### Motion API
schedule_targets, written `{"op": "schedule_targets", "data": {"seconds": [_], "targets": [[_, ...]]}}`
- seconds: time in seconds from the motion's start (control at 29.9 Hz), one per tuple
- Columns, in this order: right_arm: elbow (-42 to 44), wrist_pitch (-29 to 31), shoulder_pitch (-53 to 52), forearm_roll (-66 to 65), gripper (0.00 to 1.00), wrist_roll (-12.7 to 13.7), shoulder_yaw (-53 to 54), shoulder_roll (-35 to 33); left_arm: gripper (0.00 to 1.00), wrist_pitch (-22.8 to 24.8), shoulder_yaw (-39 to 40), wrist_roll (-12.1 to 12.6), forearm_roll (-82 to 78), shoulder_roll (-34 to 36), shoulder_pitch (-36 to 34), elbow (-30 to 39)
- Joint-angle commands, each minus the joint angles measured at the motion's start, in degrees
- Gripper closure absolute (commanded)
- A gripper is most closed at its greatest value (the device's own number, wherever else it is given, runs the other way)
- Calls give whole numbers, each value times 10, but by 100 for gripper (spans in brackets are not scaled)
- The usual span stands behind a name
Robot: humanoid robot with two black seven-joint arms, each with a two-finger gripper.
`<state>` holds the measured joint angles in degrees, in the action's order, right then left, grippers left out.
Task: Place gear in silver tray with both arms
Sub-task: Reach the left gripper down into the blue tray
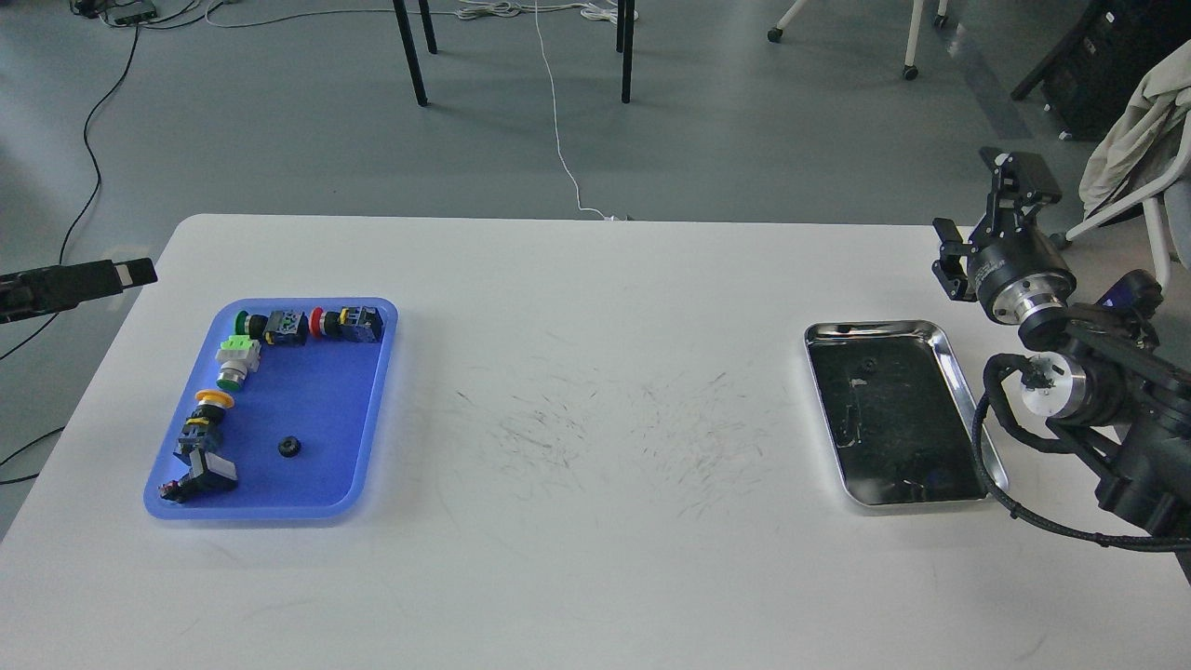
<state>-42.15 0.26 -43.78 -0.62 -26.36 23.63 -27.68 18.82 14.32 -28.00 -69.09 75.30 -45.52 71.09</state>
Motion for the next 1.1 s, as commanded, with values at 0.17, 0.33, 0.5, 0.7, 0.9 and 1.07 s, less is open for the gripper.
{"op": "schedule_targets", "data": {"seconds": [0.17,0.33,0.5,0.7,0.9,1.07], "targets": [[0,1,-2,-1,3,0,-6,-1,8,-86,-32,0,-78,-16,12,72],[0,1,-1,-1,3,0,-7,-5,8,-139,-42,0,-106,-20,13,115],[0,1,-1,-2,3,0,-8,-8,8,-206,-68,0,-162,-38,15,124],[0,1,-1,-2,3,0,-8,-9,8,-214,-78,0,-204,-50,22,131],[0,1,-1,-3,3,0,-8,-9,8,-212,-73,0,-203,-52,27,110],[0,2,0,-4,3,0,-9,-11,3,-212,-78,0,-219,-53,32,100]]}}
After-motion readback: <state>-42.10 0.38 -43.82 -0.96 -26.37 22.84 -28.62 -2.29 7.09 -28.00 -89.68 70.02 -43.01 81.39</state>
